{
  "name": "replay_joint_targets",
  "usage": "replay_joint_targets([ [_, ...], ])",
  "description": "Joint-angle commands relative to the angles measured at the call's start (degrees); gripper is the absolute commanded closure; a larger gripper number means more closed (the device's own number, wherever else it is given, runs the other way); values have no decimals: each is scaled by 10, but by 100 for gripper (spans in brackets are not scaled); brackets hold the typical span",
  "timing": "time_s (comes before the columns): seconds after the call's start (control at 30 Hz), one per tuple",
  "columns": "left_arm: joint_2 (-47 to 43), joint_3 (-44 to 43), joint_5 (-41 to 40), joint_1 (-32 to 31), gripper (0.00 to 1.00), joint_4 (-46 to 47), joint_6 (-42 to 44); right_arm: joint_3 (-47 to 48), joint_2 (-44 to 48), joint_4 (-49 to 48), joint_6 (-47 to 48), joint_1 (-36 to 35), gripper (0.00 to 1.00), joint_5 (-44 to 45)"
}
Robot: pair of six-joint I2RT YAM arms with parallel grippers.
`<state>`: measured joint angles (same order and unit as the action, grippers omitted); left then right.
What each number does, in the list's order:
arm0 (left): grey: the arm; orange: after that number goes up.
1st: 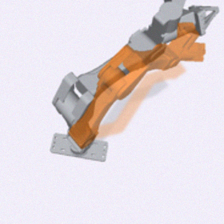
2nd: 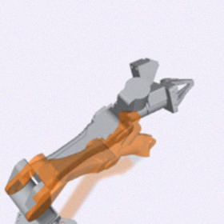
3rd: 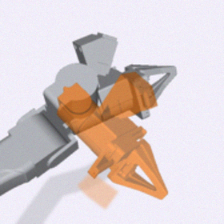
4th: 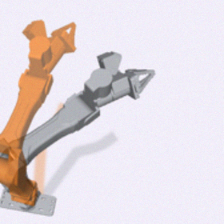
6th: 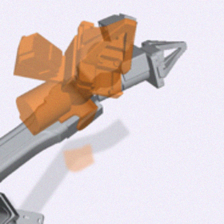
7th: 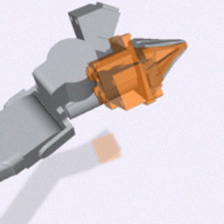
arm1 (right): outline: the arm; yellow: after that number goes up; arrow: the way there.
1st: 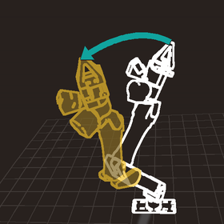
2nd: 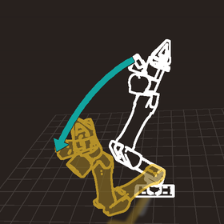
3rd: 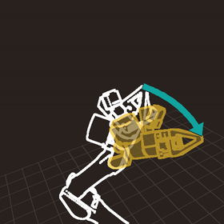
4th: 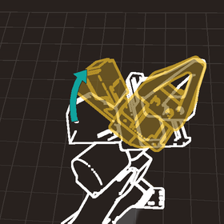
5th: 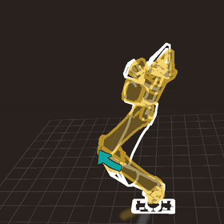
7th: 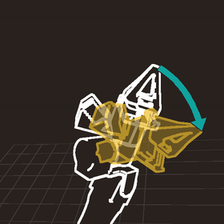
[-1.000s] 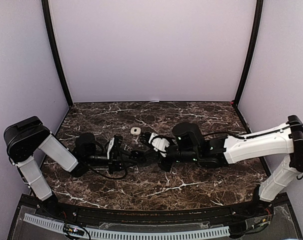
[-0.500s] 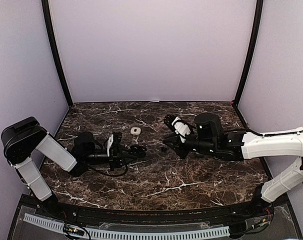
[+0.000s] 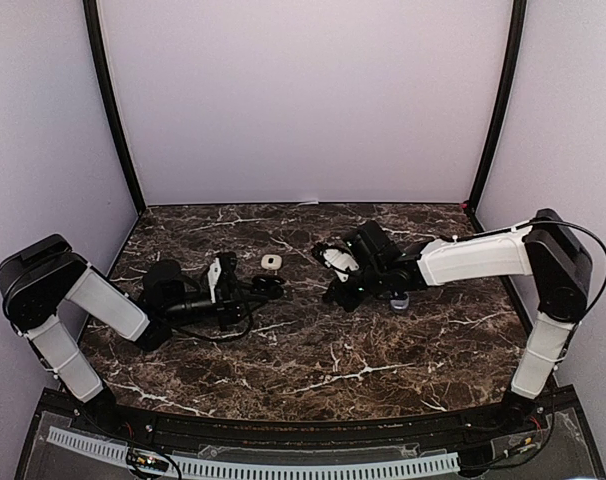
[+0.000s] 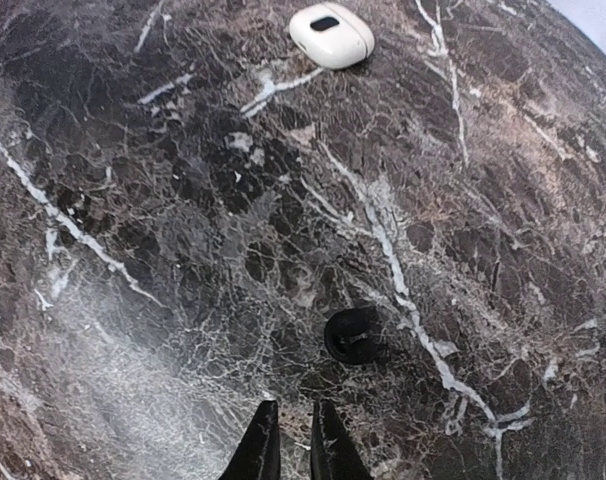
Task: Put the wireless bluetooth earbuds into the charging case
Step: Pick up the left earbud from the center of the board.
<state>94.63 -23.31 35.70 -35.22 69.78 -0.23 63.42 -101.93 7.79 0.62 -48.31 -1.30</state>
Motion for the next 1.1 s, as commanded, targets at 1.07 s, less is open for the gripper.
replay_joint_targets([
  [1.07, -18, 7, -10, 9, 100, -1, -12, 119, -138, 52, 22, 30, 74, -36],
])
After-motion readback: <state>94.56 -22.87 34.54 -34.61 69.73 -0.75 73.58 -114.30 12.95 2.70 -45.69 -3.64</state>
